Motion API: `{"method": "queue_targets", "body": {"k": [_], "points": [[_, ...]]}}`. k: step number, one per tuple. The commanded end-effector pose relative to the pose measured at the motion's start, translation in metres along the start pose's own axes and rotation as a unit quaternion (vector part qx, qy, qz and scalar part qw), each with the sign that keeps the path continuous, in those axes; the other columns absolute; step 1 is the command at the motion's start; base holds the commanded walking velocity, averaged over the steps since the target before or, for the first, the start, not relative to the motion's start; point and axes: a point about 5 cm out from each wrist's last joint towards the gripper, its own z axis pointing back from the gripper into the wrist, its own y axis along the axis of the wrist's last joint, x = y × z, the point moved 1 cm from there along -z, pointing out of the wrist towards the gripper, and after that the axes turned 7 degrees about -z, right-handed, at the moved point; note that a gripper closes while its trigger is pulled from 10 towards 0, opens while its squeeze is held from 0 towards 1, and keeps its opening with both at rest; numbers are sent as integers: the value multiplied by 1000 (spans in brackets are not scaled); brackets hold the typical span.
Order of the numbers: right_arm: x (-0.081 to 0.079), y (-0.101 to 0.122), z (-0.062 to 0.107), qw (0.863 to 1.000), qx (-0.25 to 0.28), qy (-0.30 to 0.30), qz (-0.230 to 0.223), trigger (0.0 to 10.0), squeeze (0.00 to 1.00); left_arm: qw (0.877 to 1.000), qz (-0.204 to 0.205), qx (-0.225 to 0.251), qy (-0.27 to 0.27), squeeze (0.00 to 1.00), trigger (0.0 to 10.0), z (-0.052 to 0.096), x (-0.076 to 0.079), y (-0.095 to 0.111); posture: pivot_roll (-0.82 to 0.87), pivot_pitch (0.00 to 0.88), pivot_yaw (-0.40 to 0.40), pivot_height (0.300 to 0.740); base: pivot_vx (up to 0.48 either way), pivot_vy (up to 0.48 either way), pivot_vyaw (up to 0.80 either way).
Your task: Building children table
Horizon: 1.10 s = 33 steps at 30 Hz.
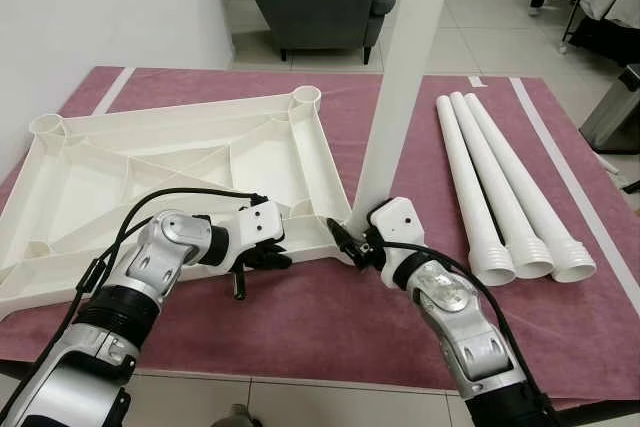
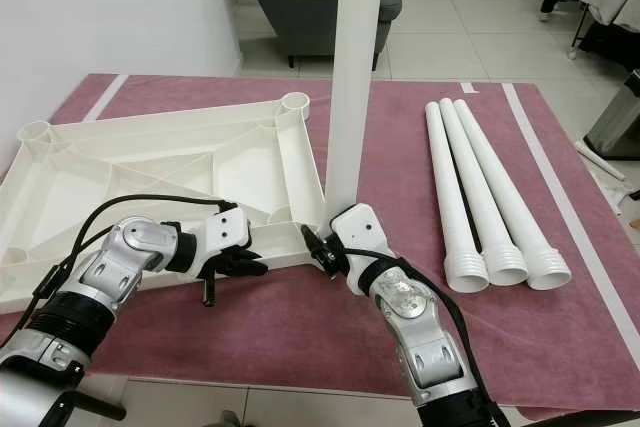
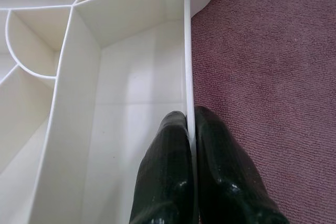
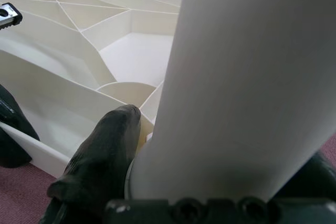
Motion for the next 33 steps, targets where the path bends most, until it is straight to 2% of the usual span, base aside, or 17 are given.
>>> {"method": "queue_targets", "body": {"k": [1,2,3,5,6,12,13,19,20,23,24,25,26,27,30,31,33], "points": [[1,-2,-1,1000,-4,2,3,10000,0,998,19,23,63,0,10000,-2,-1,-3,85,38,27,740,0,0,0],[3,2,-1,1000,2,-1,3,10000,0,996,3,29,88,0,10000,1,-7,3,89,39,26,740,0,0,0],[3,4,-1,1000,7,-4,2,10000,0,994,-10,41,98,184,10000,5,-10,9,91,40,25,740,0,0,0],[4,7,-1,1000,9,-4,0,10000,0,993,-19,50,105,184,10000,8,-12,13,91,40,25,740,0,0,0],[3,8,-1,1000,12,-3,-3,10000,0,993,-22,57,105,1000,10000,10,-12,16,93,42,24,740,0,0,0],[-2,9,-1,1000,15,5,-14,10000,0,991,-25,86,102,1000,10000,21,-8,28,95,46,22,740,0,0,0],[-3,10,-1,1000,16,5,-15,10000,0,990,-33,94,104,0,10000,23,-8,32,96,46,21,740,0,0,0],[-5,11,0,1000,23,6,-19,10000,0,971,-17,180,159,0,10000,37,-23,67,94,47,17,740,0,0,0],[-5,11,0,1000,24,6,-19,10000,0,961,-5,212,180,1000,10000,42,-31,82,96,45,16,740,0,0,0],[-6,12,0,999,26,6,-19,10000,0,941,1,249,230,1000,10000,48,-45,107,97,41,15,740,0,0,0],[-7,13,-1,999,28,7,-18,10000,0,932,21,261,251,949,10000,50,-53,116,98,37,15,740,0,0,0],[-8,14,-2,999,31,9,-18,10000,0,925,32,269,266,220,10000,51,-57,123,97,35,15,740,0,0,0],[-8,14,-2,999,31,9,-18,10000,0,925,32,269,266,220,10000,51,-57,123,97,35,15,740,0,0,0],[-9,15,-3,999,33,10,-18,10000,0,920,37,277,276,0,10000,52,-60,128,97,33,15,740,0,0,0],[-10,16,-4,999,35,11,-19,10000,0,915,54,294,271,0,10000,53,-62,138,95,28,14,740,0,0,0],[-9,15,-4,999,34,10,-19,10000,0,916,46,300,262,1000,10000,54,-59,143,94,23,14,740,0,0,0],[-8,15,-4,999,33,7,-18,10000,0,921,29,304,243,1000,10000,54,-53,149,94,21,15,740,0,0,0]]}}
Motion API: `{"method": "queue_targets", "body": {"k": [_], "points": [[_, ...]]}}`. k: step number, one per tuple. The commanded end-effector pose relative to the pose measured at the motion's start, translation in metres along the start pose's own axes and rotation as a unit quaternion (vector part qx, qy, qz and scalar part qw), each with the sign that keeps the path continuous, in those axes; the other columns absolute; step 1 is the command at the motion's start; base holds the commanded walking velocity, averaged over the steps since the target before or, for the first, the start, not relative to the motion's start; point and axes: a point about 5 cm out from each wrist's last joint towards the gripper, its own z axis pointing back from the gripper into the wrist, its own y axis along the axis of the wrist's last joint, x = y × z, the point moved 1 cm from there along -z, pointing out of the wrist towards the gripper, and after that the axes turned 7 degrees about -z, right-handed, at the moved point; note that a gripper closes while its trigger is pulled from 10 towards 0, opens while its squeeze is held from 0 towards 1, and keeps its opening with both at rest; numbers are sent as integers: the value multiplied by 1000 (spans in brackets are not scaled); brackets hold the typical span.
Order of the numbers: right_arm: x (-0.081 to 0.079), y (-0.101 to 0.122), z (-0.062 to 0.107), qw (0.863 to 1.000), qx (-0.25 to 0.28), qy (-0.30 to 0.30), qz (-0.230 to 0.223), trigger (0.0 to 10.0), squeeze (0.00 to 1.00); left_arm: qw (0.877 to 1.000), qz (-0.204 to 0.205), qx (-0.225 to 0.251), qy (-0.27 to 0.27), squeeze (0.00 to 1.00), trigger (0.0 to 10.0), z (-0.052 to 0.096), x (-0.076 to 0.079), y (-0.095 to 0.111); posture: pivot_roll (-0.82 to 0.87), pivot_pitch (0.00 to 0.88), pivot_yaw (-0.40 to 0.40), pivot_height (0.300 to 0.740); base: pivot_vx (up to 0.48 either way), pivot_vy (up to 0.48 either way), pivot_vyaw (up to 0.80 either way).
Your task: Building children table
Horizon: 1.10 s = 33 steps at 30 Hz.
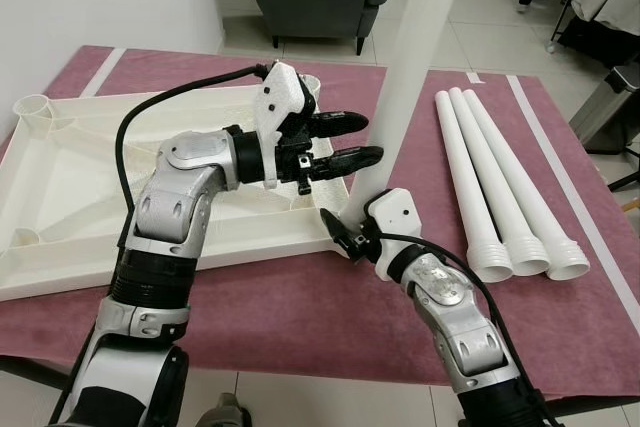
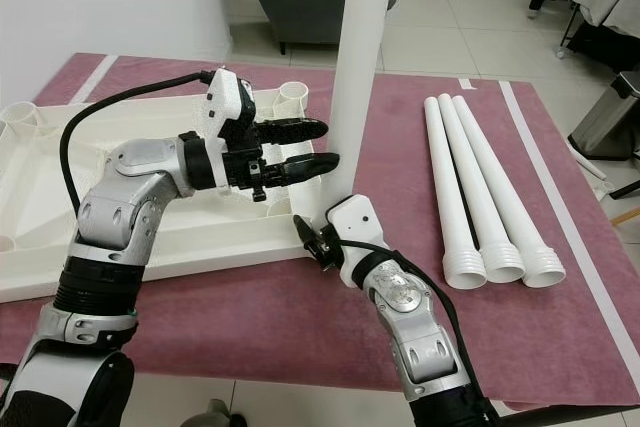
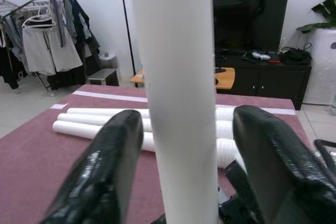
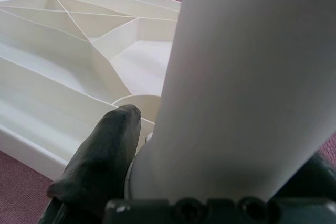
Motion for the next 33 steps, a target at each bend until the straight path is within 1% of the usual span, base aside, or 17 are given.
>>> {"method": "queue_targets", "body": {"k": [1,2,3,5,7,8,9,11,12,13,14,16,17,19,20,22,33], "points": [[0,3,-1,1000,8,2,3,10000,0,990,-12,-14,142,1000,10000,2,-13,6,94,21,15,740,0,0,0],[0,3,-1,1000,8,2,3,10000,0,990,-12,-14,142,1000,10000,2,-13,6,94,21,15,740,0,0,0],[2,4,-1,1000,9,1,7,10000,0,991,-14,-18,134,0,10000,2,-11,6,93,16,12,740,0,0,0],[3,5,-2,1000,11,1,12,10000,0,991,-13,-23,129,0,10000,2,-9,7,93,16,12,740,0,0,0],[4,6,-3,1000,12,3,13,10000,0,990,3,-14,140,0,10000,-3,-11,10,95,11,7,740,0,0,0],[4,6,-3,1000,12,3,13,10000,0,990,3,-14,140,0,10000,-3,-11,10,95,11,7,740,0,0,0],[2,6,-4,1000,12,8,16,10000,0,989,6,-15,150,0,10000,-7,-13,11,96,6,1,740,0,0,0],[2,6,-4,1000,12,8,16,10000,0,989,6,-15,150,0,10000,-7,-13,11,96,6,1,740,0,0,0],[-1,6,-5,1000,13,13,17,10000,0,986,6,-24,168,0,10000,-12,-17,11,97,2,-3,740,0,0,0],[-1,6,-5,1000,13,13,17,10000,0,986,6,-24,168,0,10000,-12,-17,11,97,2,-3,740,0,0,0],[-5,6,-7,1000,14,19,17,10000,0,977,24,-41,208,0,10000,-20,-25,6,97,0,-8,740,0,0,0],[-6,6,-7,1000,15,20,17,10000,0,974,32,-46,219,0,10000,-22,-27,5,96,0,-8,740,0,0,0],[-7,6,-8,1000,14,21,16,10000,0,973,39,-46,225,0,7608,-22,-28,5,94,0,-8,740,0,0,0],[-8,6,-8,1000,14,22,15,10000,0,972,51,-44,227,0,3686,-23,-28,5,92,0,-7,740,0,0,0],[-8,5,-8,1000,14,22,15,10000,0,971,53,-46,227,0,275,-22,-28,4,92,0,-7,740,0,0,0],[-8,5,-7,1000,12,22,15,10000,0,971,57,-49,226,0,0,-22,-27,3,92,0,-8,740,0,0,0],[-3,5,-8,1000,15,4,25,10000,0,971,71,-57,221,0,0,-20,-23,1,89,0,-6,740,0,0,0]]}}
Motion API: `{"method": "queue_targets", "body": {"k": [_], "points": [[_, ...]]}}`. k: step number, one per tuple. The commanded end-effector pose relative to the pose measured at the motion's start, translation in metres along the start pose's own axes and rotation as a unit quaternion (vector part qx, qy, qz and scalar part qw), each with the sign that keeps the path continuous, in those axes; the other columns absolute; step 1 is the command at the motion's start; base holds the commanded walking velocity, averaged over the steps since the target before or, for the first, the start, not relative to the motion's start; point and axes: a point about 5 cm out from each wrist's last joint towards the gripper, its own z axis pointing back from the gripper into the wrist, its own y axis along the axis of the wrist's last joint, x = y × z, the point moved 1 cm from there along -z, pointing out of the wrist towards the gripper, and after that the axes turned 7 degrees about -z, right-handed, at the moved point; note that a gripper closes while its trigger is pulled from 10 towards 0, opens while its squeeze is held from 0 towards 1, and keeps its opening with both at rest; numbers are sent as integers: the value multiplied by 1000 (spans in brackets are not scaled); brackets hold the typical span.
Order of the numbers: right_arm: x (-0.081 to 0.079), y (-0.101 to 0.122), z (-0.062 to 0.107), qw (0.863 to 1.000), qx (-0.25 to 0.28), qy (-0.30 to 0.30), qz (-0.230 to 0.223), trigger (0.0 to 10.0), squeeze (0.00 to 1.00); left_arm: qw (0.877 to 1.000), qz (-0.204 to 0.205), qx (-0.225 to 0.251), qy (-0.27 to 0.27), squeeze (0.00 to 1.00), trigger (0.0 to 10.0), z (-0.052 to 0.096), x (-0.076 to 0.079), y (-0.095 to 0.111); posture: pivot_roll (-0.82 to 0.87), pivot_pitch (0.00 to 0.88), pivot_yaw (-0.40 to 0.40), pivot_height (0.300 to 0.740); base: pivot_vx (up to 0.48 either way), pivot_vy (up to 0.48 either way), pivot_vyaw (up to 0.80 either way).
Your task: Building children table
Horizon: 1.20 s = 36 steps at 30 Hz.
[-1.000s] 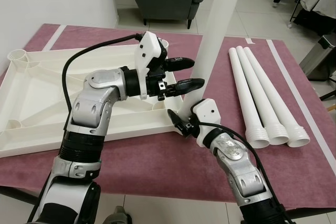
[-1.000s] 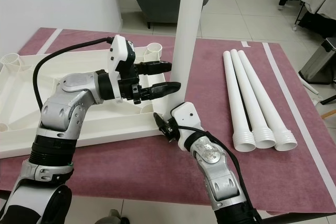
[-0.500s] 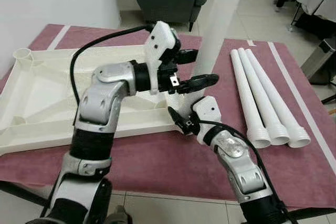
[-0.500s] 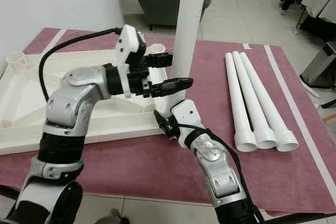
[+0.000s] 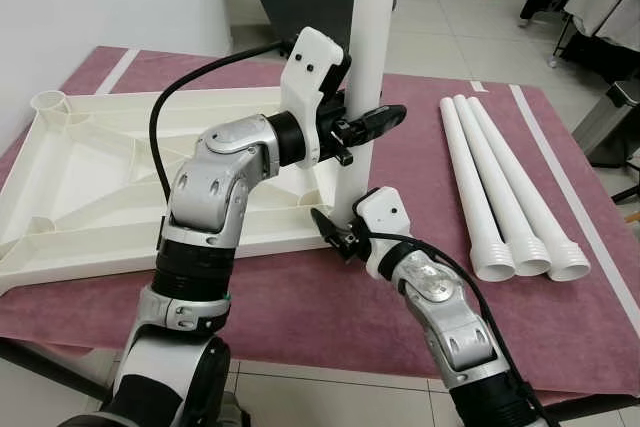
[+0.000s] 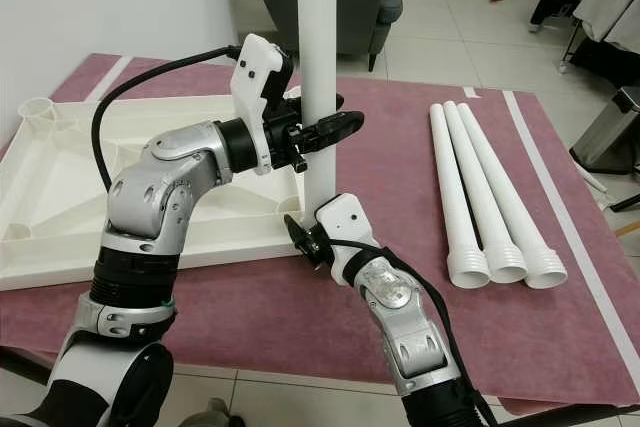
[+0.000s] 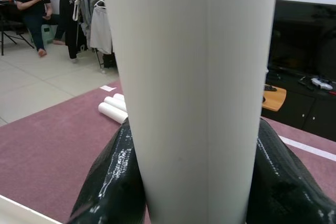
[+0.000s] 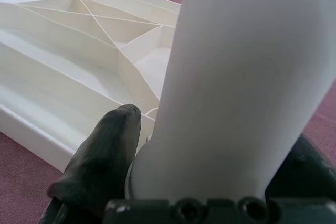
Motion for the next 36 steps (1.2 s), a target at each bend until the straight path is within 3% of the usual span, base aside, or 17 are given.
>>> {"method": "queue_targets", "body": {"k": [1,2,4,10,25,26,27,28,29,36], "points": [[4,6,-1,1000,18,-12,14,10000,0,997,-5,-16,70,0,0,6,-11,-3,89,0,-6,740,0,0,0],[5,9,-1,999,24,-15,15,10000,59,998,-4,-14,67,0,0,6,-11,-2,90,0,-7,740,0,0,0],[6,19,-3,999,44,-10,14,10000,0,999,-9,6,51,0,0,6,-5,4,89,0,-6,740,0,0,0],[4,32,-4,998,62,6,10,10000,0,999,-37,20,16,0,0,6,9,8,89,0,-6,740,0,0,0],[11,35,-3,998,59,7,9,10000,0,998,-44,33,-18,0,0,7,19,12,90,0,-6,740,0,0,0],[12,36,-4,998,60,2,6,4902,0,998,-47,32,-20,0,0,7,20,12,92,0,-6,740,0,0,0],[13,36,-4,998,61,-1,5,3765,0,998,-49,32,-21,0,0,8,20,12,94,0,-6,740,0,0,0],[13,37,-4,998,62,-2,3,1255,0,998,-51,32,-24,0,0,8,21,12,94,0,-5,740,0,0,0],[13,37,-4,998,63,-2,1,0,0,998,-52,32,-25,0,0,9,22,11,94,0,-5,740,0,0,0],[12,38,-4,998,63,5,-5,0,0,997,-57,32,-29,0,0,9,24,11,95,0,-4,740,0,0,0]]}}
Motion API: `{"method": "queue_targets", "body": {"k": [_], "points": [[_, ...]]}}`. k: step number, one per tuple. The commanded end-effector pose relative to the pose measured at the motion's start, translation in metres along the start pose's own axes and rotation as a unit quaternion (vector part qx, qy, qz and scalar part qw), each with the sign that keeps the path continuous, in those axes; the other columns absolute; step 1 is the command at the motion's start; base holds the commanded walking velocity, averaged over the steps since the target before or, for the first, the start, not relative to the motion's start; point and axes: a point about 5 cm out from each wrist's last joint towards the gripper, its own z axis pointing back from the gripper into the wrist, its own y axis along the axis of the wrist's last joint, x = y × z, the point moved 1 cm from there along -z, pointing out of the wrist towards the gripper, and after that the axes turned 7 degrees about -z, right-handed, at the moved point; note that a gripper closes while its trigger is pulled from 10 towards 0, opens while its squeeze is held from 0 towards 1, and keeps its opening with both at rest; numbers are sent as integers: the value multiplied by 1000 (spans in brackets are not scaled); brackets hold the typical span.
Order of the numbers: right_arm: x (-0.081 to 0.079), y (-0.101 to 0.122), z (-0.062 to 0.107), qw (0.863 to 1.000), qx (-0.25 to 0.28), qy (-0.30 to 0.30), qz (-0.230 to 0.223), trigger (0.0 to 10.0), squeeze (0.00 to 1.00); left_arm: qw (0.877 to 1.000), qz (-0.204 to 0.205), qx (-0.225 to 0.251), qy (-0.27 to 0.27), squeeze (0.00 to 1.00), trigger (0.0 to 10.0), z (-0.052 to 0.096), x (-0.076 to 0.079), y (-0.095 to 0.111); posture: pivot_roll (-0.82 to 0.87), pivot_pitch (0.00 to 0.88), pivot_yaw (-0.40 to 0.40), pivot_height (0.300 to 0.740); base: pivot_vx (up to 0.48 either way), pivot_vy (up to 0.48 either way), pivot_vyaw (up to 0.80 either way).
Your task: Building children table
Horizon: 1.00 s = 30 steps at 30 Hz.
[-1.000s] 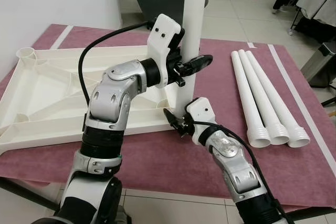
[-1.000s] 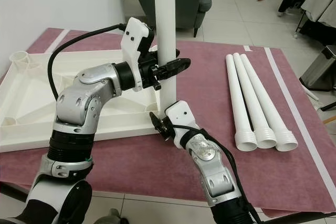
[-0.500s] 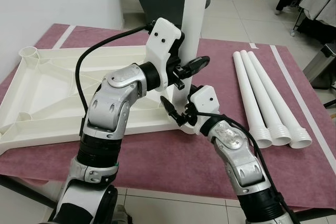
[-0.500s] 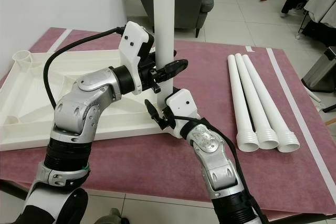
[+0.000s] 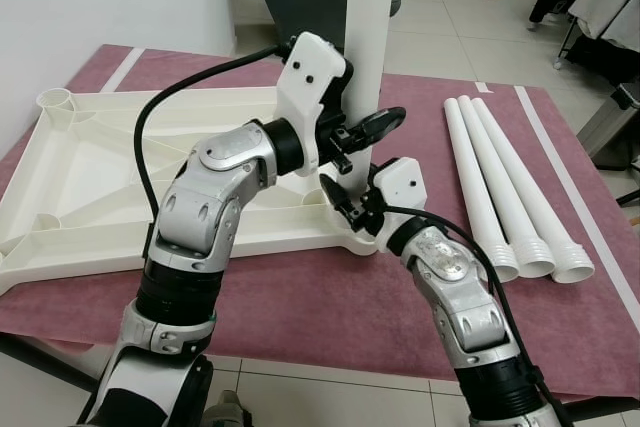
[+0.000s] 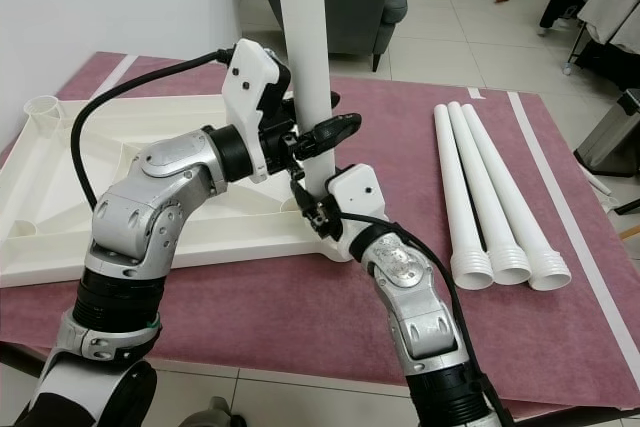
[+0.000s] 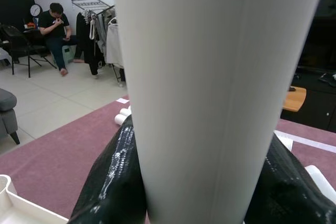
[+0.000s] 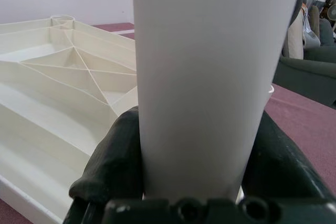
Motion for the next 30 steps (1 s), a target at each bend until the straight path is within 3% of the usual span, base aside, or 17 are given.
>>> {"method": "queue_targets", "body": {"k": [1,2,3,4,5,10,11,15,16,17,20,21,24,25,26,30], "points": [[-2,3,-1,1000,3,9,-3,0,0,999,-17,8,-29,0,0,-1,8,2,94,0,-3,740,0,0,0],[-2,3,-1,1000,3,9,-3,0,0,999,-17,8,-29,0,0,-1,8,2,94,0,-3,740,0,0,0],[-2,3,-1,1000,3,9,-9,0,0,999,-28,6,-30,0,10000,-1,9,1,95,0,-3,740,0,0,0],[-2,3,-1,1000,3,9,-9,0,0,999,-28,6,-30,0,10000,-1,9,1,95,0,-3,740,0,0,0],[-2,3,-1,1000,4,5,-14,0,0,999,-15,9,-45,1000,10000,0,12,0,94,0,-2,740,0,0,0],[1,4,-1,999,7,-11,-32,0,0,998,11,12,-57,1000,10000,3,13,-3,91,0,0,740,0,0,0],[3,4,-1,999,7,-17,-39,0,0,998,19,15,-58,0,10000,6,11,-3,88,0,2,740,0,0,0],[8,4,2,998,5,-30,-46,0,0,996,50,28,-71,0,10000,17,4,-2,84,0,5,740,0,0,0],[12,4,4,998,5,-37,-49,0,0,994,56,33,-85,0,10000,26,1,-2,81,2,8,740,0,0,0],[16,5,6,998,5,-45,-51,0,0,993,52,32,-102,0,10000,36,-1,-4,79,3,10,740,0,0,0],[18,5,7,997,4,-50,-52,0,0,992,47,29,-113,0,10000,42,-2,-6,79,3,10,740,0,0,0],[22,6,8,997,5,-58,-51,0,0,992,42,17,-119,0,10000,50,-5,-12,76,4,14,740,0,0,0],[29,8,12,996,7,-73,-54,0,0,994,4,-86,-71,0,10000,58,-23,-44,75,6,12,740,0,0,0],[29,8,12,996,7,-73,-54,0,0,994,4,-86,-71,0,10000,58,-23,-44,75,6,12,740,0,0,0],[30,8,15,996,7,-73,-58,0,0,990,-25,-130,-55,0,10000,58,-26,-60,77,6,11,740,0,0,0],[29,7,17,995,6,-71,-63,0,0,988,-32,-145,-52,0,10000,57,-25,-66,75,6,11,740,0,0,0]]}}
